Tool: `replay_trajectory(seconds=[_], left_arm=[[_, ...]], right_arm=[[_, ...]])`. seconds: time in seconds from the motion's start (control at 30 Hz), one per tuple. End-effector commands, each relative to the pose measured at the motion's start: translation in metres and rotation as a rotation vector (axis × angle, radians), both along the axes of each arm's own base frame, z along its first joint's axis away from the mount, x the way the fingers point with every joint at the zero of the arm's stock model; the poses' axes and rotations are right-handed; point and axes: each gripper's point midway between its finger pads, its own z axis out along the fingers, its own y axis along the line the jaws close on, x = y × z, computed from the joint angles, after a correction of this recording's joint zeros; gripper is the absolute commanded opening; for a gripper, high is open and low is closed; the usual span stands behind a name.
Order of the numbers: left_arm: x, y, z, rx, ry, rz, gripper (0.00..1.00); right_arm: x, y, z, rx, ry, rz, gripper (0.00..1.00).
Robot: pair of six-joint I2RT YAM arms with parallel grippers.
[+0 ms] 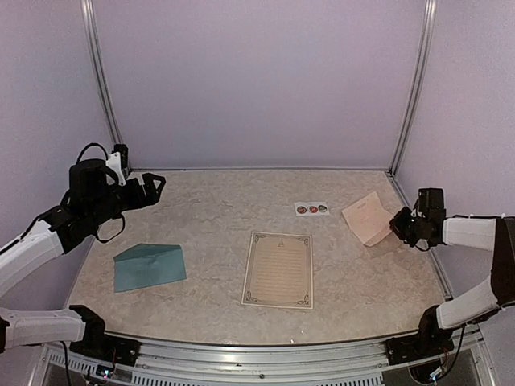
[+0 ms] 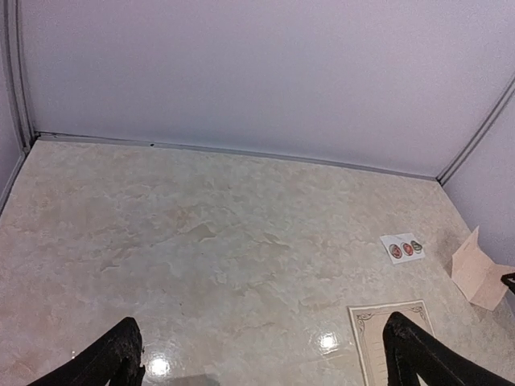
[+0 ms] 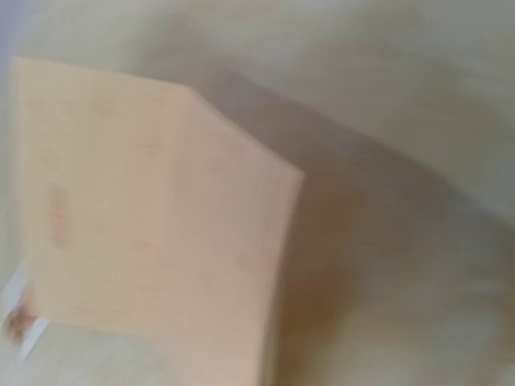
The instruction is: Place the letter into the envelope and seal it
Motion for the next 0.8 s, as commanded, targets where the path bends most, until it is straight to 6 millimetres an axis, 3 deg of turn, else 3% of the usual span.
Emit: replay_trajectory(seconds=[0.0,0.23,0.4,0.57,0.77], left_arm=[[-0.026,-0.048,0.013,-0.138,0.033,-0.127,0.99],[-0.072,-0.144,0.026,-0.33,0.087,-0.417,0.99],[-0.096,-0.196,0.04,-0.397,0.085,-0.623,0.99],[-0.099,-0.21,0.027,-0.371,0.121,-0.663,0.99],[-0.105,-0.204,0.02,-0.379,0.139,-0.661,0.99]], right_arm=[[0.013,0.066,0.062,-0.082,-0.162,0.385,0.0],[-0.024,0.194,0.133,-0.002,-0.349,0.891,0.0],[-0.065,0.264,0.175,0.063,-0.456,1.171,0.0],[-0.105,0.306,0.22,0.144,-0.596,1.372,0.0],[-0.141,0.328,0.263,0.212,-0.729,1.51,0.0]])
